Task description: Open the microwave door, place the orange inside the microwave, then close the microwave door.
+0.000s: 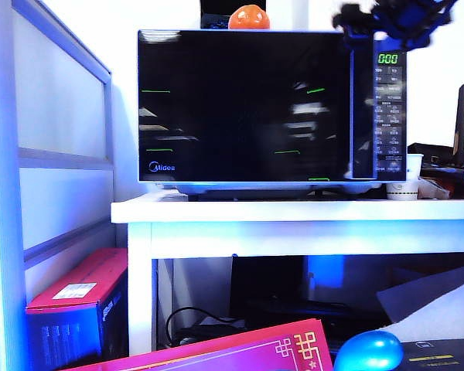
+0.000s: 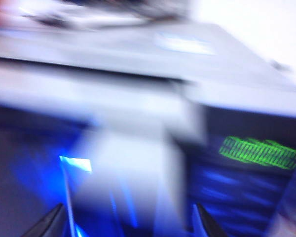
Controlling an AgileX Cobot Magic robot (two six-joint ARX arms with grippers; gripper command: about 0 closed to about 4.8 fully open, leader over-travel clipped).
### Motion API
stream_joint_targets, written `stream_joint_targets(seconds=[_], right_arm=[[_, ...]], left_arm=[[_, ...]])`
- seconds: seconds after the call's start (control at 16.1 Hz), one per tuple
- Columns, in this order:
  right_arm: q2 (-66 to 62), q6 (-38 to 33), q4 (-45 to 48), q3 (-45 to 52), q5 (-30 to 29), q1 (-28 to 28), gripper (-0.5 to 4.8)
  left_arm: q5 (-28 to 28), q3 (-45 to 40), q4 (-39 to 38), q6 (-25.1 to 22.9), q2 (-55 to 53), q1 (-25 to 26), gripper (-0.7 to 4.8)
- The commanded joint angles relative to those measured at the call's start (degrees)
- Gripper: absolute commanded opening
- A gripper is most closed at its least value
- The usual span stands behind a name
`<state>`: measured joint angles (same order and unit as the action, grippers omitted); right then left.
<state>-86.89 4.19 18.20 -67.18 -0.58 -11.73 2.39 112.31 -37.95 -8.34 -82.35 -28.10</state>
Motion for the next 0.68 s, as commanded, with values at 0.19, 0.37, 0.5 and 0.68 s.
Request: stream_joint_targets(seconds=[0.19, 0.37, 0.5, 0.68], right_arm=[[2.29, 0.11, 1.55, -0.28, -1.66, -0.02, 3.37], [2.36, -1.86, 0.79, -0.28, -6.43, -0.04, 3.37], [3.72, -3.76, -0.55, -0.28, -11.78, -0.04, 3.37], [9.57, -3.76, -3.52, -0.28, -17.68, -0.04, 3.37]], left_arm=[[0.2, 0.28, 0.77, -0.24, 0.22, -0.04, -0.05], [0.2, 0.28, 0.77, -0.24, 0.22, -0.04, -0.05], [0.2, 0.28, 0.77, -0.24, 0.22, -0.04, -0.05], [0.2, 0.28, 0.79, -0.22, 0.22, -0.04, -0.05]])
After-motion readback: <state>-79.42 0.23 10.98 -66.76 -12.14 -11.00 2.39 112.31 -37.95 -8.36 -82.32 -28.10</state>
